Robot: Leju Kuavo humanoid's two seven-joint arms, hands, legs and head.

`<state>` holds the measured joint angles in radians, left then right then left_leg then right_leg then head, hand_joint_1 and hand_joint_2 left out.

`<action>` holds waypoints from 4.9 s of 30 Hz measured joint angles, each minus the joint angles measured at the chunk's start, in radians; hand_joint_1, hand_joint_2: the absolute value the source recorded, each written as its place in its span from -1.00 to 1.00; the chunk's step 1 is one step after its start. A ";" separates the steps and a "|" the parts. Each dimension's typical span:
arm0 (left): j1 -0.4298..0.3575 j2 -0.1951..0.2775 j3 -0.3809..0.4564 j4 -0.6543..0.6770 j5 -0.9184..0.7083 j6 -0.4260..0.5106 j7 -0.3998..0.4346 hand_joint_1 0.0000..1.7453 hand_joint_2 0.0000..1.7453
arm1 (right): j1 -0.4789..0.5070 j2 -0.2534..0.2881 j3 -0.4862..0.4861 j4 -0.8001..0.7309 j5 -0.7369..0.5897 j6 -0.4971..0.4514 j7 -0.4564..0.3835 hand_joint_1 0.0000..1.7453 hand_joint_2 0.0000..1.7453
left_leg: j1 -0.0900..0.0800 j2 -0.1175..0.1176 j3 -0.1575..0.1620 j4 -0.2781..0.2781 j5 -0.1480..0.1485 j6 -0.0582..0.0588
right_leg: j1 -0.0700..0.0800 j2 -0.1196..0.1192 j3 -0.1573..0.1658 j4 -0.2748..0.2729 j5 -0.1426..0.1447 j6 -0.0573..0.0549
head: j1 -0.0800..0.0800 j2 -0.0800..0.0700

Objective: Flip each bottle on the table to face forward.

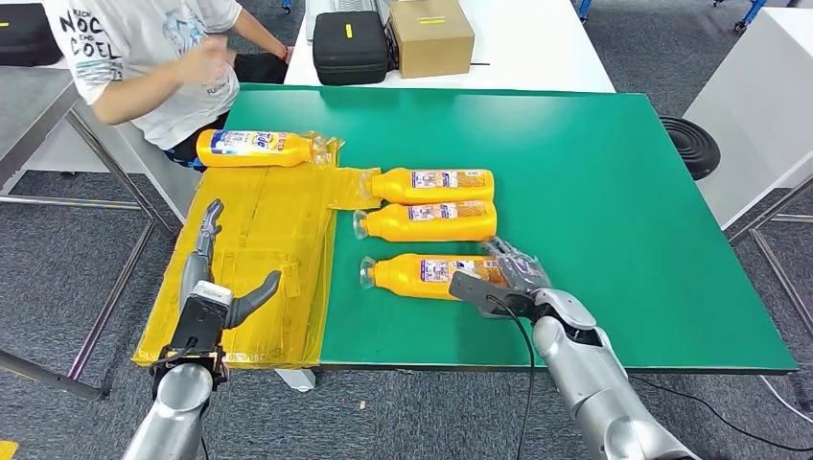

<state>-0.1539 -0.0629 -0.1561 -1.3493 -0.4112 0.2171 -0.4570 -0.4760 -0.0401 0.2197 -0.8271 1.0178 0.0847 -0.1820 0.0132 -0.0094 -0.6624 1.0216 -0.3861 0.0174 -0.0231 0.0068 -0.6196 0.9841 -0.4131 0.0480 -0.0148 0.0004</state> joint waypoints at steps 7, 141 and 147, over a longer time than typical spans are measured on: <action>0.005 0.000 0.000 0.000 0.000 0.000 0.000 -1.00 1.00 | -0.012 0.000 0.008 0.019 0.000 -0.001 0.000 -1.00 1.00 | 0.000 0.000 0.000 0.000 0.000 0.000 | 0.000 0.000 0.000 0.000 0.000 0.000 | 0.000 0.000; -0.114 -0.065 -0.214 0.234 0.755 -0.734 0.043 1.00 1.00 | 0.173 0.303 0.130 -0.003 -0.520 -0.196 -0.465 -1.00 -1.00 | 0.001 0.000 -0.002 0.000 0.000 0.000 | 0.000 0.000 -0.003 0.000 0.000 0.000 | 0.000 0.000; -0.115 -0.061 -0.217 0.223 0.726 -0.717 0.042 1.00 1.00 | 0.173 0.308 0.130 -0.010 -0.514 -0.212 -0.463 -1.00 -1.00 | 0.001 0.000 -0.002 0.000 0.000 0.000 | 0.001 0.000 -0.003 0.000 0.000 0.000 | 0.000 0.000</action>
<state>-0.2684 -0.1244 -0.3730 -1.1265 0.3146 -0.4999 -0.4147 -0.3026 0.2680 0.3498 -0.8369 0.5038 -0.1271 -0.6455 0.0139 -0.0093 -0.6645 1.0216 -0.3863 0.0170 -0.0225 0.0068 -0.6223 0.9842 -0.4135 0.0477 -0.0147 0.0004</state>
